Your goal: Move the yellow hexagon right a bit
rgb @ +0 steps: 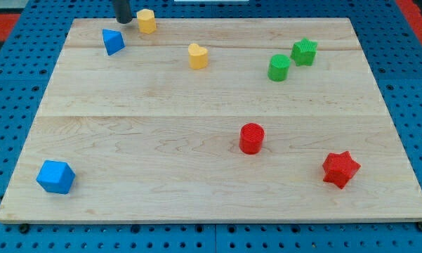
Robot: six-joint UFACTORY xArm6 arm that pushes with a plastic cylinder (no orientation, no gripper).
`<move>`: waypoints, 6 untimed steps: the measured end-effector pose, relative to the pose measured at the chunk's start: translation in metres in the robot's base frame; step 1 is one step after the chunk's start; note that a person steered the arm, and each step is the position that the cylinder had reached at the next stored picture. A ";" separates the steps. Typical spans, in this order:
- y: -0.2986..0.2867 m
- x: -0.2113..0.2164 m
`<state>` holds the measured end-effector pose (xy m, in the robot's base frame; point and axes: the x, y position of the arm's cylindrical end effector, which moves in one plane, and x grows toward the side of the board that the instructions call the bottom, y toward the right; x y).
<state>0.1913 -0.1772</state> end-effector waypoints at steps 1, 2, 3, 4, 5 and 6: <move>0.030 0.001; 0.101 0.002; 0.132 0.002; 0.123 0.001; 0.148 0.023; 0.208 0.028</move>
